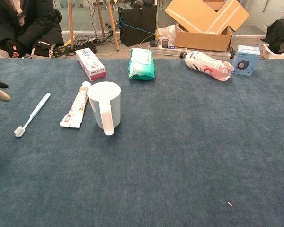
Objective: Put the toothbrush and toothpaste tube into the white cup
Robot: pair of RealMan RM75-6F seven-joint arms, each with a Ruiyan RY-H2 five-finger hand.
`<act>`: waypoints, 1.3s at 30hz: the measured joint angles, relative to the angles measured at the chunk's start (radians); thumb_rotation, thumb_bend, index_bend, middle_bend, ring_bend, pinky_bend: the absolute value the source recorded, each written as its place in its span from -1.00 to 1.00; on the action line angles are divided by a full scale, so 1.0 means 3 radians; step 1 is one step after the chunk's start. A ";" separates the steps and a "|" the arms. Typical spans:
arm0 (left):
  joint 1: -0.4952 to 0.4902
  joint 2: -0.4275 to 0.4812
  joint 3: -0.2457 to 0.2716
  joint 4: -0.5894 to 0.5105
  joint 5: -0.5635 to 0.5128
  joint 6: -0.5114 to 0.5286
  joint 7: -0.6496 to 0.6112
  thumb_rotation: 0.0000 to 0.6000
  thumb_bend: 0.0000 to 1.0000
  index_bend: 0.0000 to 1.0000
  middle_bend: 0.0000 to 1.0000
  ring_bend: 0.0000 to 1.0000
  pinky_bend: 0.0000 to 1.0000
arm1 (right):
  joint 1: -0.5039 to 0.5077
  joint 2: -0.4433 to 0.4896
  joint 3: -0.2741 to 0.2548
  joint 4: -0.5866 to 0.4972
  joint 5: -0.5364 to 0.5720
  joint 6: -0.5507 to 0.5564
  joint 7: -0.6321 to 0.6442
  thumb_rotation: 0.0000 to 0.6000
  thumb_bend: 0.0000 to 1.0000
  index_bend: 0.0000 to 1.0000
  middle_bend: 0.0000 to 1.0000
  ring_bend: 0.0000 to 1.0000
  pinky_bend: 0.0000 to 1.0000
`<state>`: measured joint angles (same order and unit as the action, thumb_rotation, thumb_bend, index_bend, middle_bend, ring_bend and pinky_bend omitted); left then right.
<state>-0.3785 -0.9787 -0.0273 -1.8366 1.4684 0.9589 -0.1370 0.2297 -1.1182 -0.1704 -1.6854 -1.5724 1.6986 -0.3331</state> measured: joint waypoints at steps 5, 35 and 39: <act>-0.0113 -0.0078 -0.0009 0.0006 -0.0151 -0.0134 0.0131 1.00 0.68 -0.78 -1.00 -1.00 -1.00 | -0.0069 -0.0031 0.0070 0.0091 -0.0026 -0.0043 0.0198 1.00 -1.00 -0.99 -0.78 -0.89 -0.15; -0.0505 -0.0661 0.0043 0.0351 -0.0877 -0.0437 0.1008 1.00 0.74 -0.87 -1.00 -1.00 -1.00 | -0.0238 0.0005 0.0385 0.0151 -0.0173 -0.0401 0.0455 1.00 -1.00 -0.96 -0.78 -0.89 -0.15; -0.0520 -0.0743 0.0077 0.0415 -0.0934 -0.0392 0.1215 1.00 0.74 -0.83 -1.00 -1.00 -1.00 | -0.0242 0.0014 0.0417 0.0146 -0.0165 -0.0459 0.0468 1.00 -1.00 -0.96 -0.78 -0.89 -0.15</act>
<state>-0.5345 -1.2017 -0.0042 -1.7120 1.1881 0.8413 0.2276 0.1571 -1.1140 -0.0452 -1.6417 -1.6218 1.5608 -0.1926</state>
